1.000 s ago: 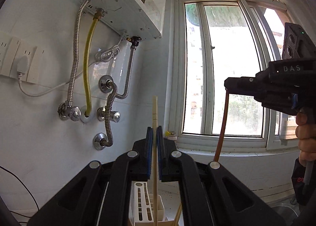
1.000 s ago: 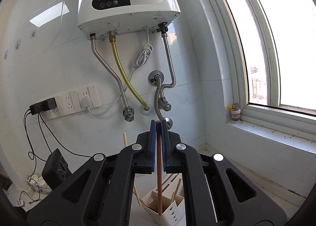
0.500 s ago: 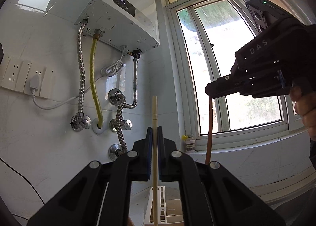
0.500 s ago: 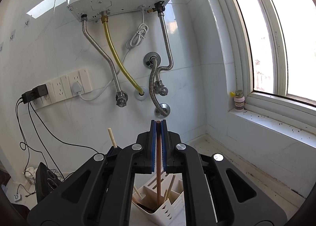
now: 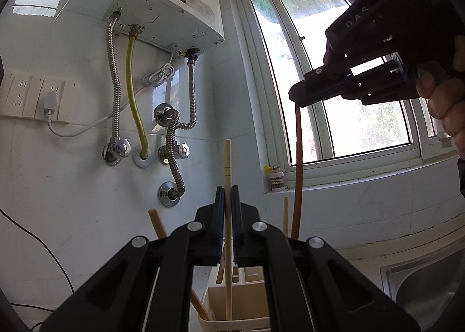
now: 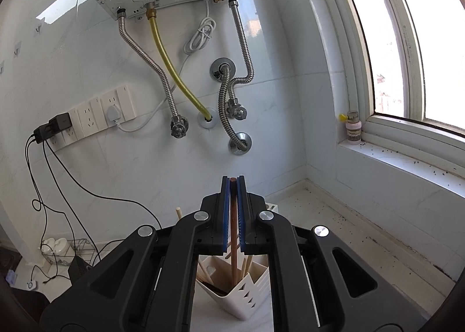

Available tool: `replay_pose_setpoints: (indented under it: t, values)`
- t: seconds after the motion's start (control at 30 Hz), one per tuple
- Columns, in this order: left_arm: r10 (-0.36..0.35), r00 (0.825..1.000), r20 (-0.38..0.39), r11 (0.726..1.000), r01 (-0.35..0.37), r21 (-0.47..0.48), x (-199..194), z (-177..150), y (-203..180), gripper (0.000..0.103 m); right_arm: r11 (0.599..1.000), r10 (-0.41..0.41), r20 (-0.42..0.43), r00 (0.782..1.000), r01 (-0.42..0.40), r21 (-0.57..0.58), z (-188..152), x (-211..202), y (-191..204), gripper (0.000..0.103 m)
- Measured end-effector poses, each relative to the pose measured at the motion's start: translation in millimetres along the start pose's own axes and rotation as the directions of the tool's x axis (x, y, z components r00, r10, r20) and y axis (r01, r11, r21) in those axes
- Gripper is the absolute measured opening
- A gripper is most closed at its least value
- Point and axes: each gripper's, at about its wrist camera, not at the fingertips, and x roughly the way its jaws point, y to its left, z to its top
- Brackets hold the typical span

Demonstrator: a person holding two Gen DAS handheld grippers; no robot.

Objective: Organize utensils

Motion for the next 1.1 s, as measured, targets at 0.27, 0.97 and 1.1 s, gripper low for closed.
replay_pose_setpoints:
  t: [0.27,0.97,1.1]
  values:
    - [-0.072,0.985,-0.159,0.997,0.068,-0.031,3.9,-0.2,3.2,0.005,0.999,0.008,-0.051,0.999,-0.01,-0.03,-9.1,6.7,8.4,0.005]
    - [-0.164,0.861,-0.482,0.986,0.16,-0.05,-95.3,-4.1,22.2,0.048,0.987,0.024,-0.194,0.981,0.007,0.162,-84.8,-35.0,-5.2,0.029]
    - [-0.141,0.821,-0.553,0.99,0.126,-0.065,-115.0,-26.3,32.7,0.051,0.968,0.034,-0.258,0.966,0.032,0.248,-120.8,-36.3,-16.1,0.036]
